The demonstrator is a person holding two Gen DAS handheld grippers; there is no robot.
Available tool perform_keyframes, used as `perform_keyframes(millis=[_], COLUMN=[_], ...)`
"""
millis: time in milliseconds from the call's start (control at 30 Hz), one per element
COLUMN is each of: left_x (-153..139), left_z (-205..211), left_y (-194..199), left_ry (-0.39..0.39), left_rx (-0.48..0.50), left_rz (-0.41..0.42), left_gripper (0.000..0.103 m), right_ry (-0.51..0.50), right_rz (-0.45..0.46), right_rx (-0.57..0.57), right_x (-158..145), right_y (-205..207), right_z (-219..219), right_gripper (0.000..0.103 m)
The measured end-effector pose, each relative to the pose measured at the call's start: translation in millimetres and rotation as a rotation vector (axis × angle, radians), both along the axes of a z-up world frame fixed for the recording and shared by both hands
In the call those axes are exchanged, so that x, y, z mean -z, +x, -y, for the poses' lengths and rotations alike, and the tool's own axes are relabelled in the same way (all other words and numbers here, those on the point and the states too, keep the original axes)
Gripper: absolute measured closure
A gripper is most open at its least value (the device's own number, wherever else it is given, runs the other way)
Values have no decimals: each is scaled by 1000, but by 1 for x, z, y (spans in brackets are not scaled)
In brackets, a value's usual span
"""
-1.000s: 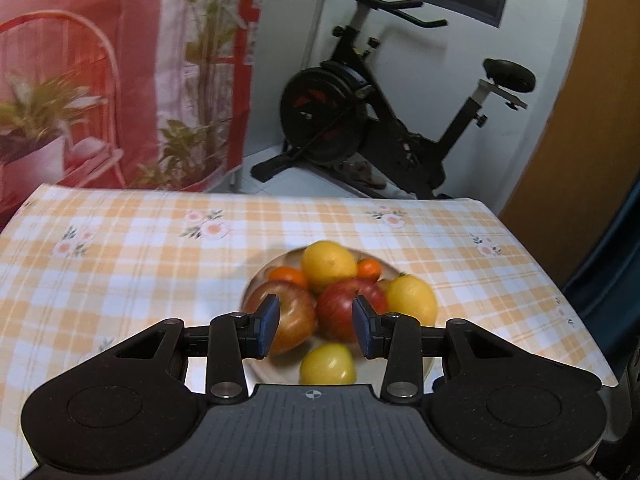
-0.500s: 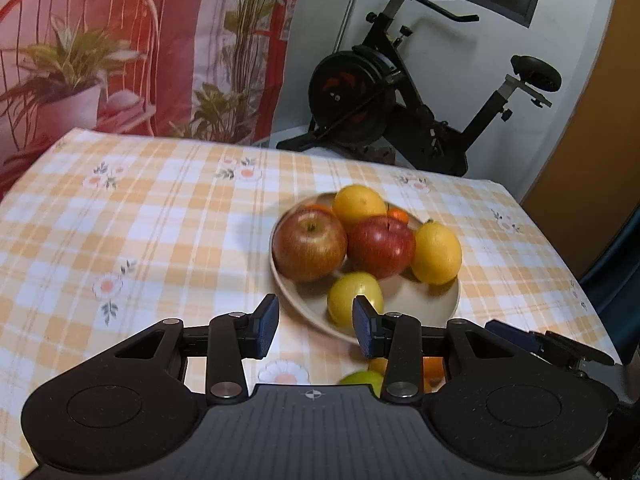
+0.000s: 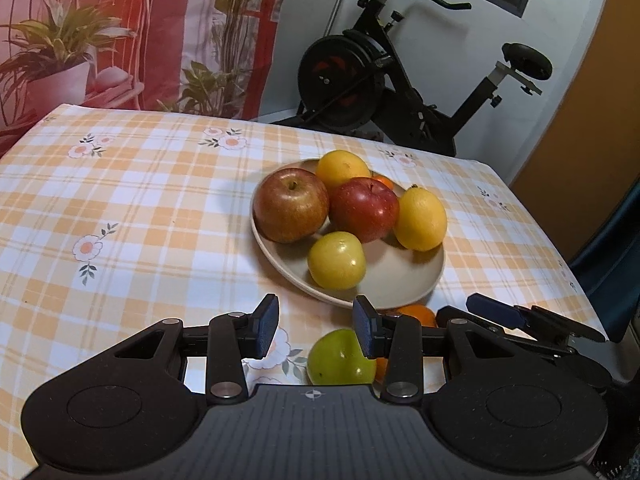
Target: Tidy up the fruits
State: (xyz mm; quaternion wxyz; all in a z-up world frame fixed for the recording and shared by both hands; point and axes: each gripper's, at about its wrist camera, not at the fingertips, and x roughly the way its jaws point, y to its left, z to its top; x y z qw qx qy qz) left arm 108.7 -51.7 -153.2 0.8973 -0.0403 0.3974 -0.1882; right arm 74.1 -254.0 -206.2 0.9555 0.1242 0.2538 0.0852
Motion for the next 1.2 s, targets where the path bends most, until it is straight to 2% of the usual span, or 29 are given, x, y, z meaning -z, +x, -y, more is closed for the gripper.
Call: perform_keyframes(millis=[567,967,1200], left_x=[11,14,15], left_z=[12,9,8], left_y=[-7,-7,-7], left_ry=[28,22,11], left_rx=[55,38,33], left_rz=[-26,-36,-41], left_gripper=[59,56,53], right_ry=[1,-41,-81], right_rz=[-4,-1,-63], right_rx=[-4,-35,-70], right_x=[1,-8,-7], right_y=[0,6,20], right_z=[-1,-17,-32], right_gripper=[53,43,43])
